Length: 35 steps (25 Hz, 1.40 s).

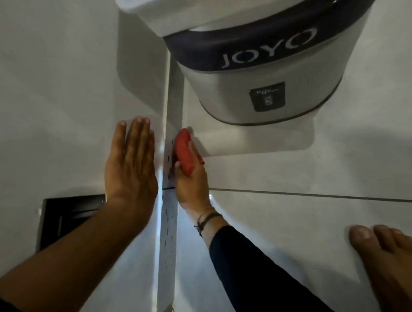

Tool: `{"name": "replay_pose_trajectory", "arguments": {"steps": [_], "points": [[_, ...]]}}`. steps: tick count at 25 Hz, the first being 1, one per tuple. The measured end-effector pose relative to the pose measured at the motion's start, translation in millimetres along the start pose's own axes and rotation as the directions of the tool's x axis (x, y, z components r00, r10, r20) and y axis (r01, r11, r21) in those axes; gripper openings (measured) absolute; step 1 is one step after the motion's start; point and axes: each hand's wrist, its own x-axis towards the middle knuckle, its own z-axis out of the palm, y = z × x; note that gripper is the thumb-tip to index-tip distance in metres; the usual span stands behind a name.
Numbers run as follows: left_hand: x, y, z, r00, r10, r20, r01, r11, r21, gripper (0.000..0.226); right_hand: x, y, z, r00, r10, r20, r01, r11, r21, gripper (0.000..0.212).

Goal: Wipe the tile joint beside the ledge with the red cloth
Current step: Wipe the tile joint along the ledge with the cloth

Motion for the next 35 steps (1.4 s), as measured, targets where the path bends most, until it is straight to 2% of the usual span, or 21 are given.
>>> {"name": "replay_pose_trajectory", "arguments": {"steps": [2, 3, 5, 8, 13, 16, 17, 20, 23, 25, 27, 30, 32, 35], "points": [[4, 2, 0, 0.997, -0.052, 0.052, 0.053, 0.999, -0.002, 0.082, 14, 10, 8, 0.999, -0.005, 0.045, 0.004, 1.0, 0.018, 0.058], [5, 8, 6, 0.999, -0.045, 0.002, 0.045, 0.999, 0.003, 0.082, 16, 13, 15, 0.997, 0.01, 0.07, -0.011, 1.0, 0.003, 0.06], [5, 10, 10, 0.999, -0.038, -0.008, 0.038, 0.999, -0.001, 0.083, 4, 26, 22, 0.996, 0.01, 0.09, -0.002, 0.996, -0.093, 0.065], [3, 8, 6, 0.996, -0.087, -0.011, 0.088, 0.995, 0.051, 0.087, -23, 43, 13, 0.971, 0.032, 0.239, -0.047, 0.997, 0.057, 0.082], [3, 8, 3, 0.998, -0.059, -0.024, 0.06, 0.996, 0.059, 0.082, 13, 35, 14, 0.976, 0.069, 0.208, -0.07, 0.998, -0.003, 0.082], [2, 10, 3, 0.997, -0.083, 0.007, 0.082, 0.995, 0.058, 0.088, -14, 43, 16, 0.964, 0.036, 0.264, -0.053, 0.997, 0.059, 0.085], [2, 10, 3, 0.997, -0.083, 0.012, 0.082, 0.995, 0.05, 0.086, -5, 38, 14, 0.969, 0.02, 0.245, -0.038, 0.997, 0.07, 0.085], [3, 11, 1, 0.996, -0.087, -0.011, 0.088, 0.995, 0.04, 0.079, 39, 12, 5, 0.975, 0.006, 0.223, 0.008, 0.998, -0.062, 0.077], [1, 10, 3, 0.997, -0.073, -0.017, 0.074, 0.996, 0.059, 0.079, 14, 31, 1, 0.959, 0.089, 0.268, -0.083, 0.996, -0.034, 0.069], [-1, 10, 2, 0.998, -0.063, -0.005, 0.063, 0.996, 0.07, 0.08, -16, 47, 0, 0.95, 0.087, 0.301, -0.098, 0.995, 0.023, 0.072], [-2, 10, 2, 0.997, -0.073, -0.007, 0.074, 0.995, 0.064, 0.08, 4, 37, -1, 0.943, 0.138, 0.302, -0.143, 0.99, -0.004, 0.075], [-2, 9, 1, 0.997, -0.071, -0.026, 0.072, 0.996, 0.047, 0.08, 29, 19, 6, 0.965, 0.019, 0.262, -0.02, 1.0, 0.001, 0.08], [-4, 7, 2, 0.998, -0.061, -0.025, 0.063, 0.996, 0.069, 0.081, -4, 34, 11, 0.961, 0.035, 0.274, -0.051, 0.997, 0.052, 0.084], [-4, 6, 1, 0.999, -0.039, -0.02, 0.041, 0.997, 0.069, 0.075, -96, 74, 7, 0.959, 0.041, 0.281, -0.019, 0.996, -0.082, 0.089]]}}
